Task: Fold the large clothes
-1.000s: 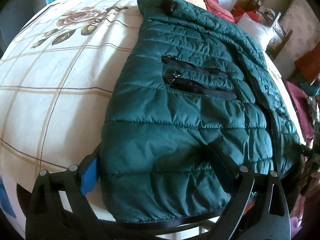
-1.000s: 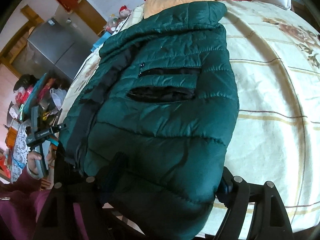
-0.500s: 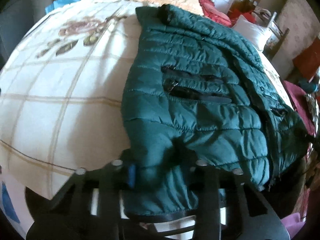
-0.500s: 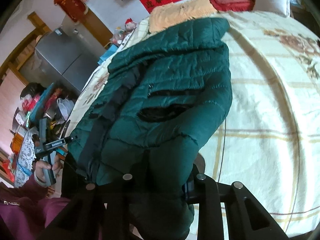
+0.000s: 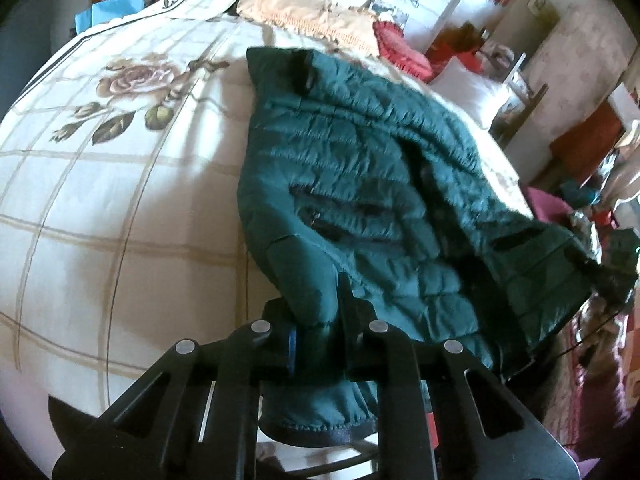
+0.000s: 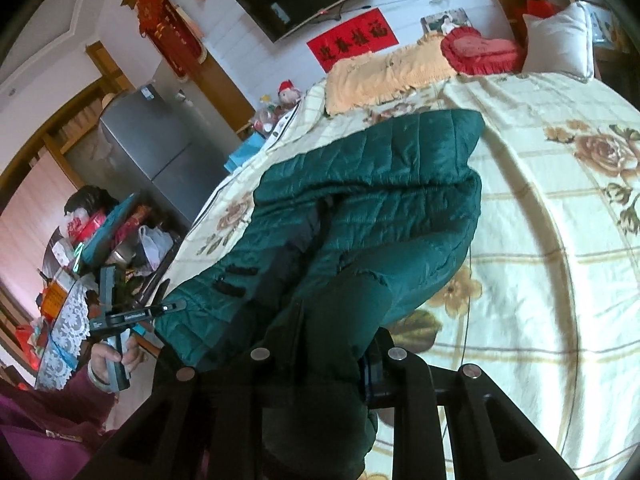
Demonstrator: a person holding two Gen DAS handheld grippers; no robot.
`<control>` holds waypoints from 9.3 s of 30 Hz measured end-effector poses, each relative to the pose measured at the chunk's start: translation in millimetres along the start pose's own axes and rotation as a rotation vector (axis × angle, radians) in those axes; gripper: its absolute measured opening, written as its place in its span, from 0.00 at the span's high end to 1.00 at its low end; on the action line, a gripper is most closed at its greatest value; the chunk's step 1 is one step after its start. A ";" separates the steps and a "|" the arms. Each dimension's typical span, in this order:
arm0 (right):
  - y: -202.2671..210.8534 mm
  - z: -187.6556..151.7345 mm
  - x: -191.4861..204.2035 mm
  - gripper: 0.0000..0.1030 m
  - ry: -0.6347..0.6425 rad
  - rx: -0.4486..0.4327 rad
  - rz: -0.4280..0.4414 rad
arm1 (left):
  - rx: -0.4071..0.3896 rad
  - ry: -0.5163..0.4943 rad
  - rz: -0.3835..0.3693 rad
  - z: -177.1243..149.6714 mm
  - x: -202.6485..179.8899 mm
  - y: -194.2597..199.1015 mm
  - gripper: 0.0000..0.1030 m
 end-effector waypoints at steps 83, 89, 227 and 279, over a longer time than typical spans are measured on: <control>-359.1 213.1 -74.1 0.23 0.167 0.224 -0.391 | 0.000 0.343 0.245 285.7 54.2 -235.8 0.03; -324.5 227.5 -64.2 0.24 0.168 0.154 -0.361 | -0.053 0.256 0.322 284.2 44.0 -231.6 0.03; -156.6 140.1 -127.1 0.61 -0.169 0.032 -0.144 | -0.080 0.202 -0.183 214.6 -1.1 -152.8 0.48; -69.4 53.3 52.9 0.09 0.105 -0.086 -0.596 | -0.334 -0.109 0.258 67.0 -89.2 -14.7 0.20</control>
Point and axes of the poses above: each gripper's, at about its wrist camera, not at the fingertips, and y roughly against the way its jaws point, x to its left, z to its top, the point moved 9 cm from there along -y, roughly the way its jaws point, and after that the axes turned 5 degrees about y, right-handed, at the moved point
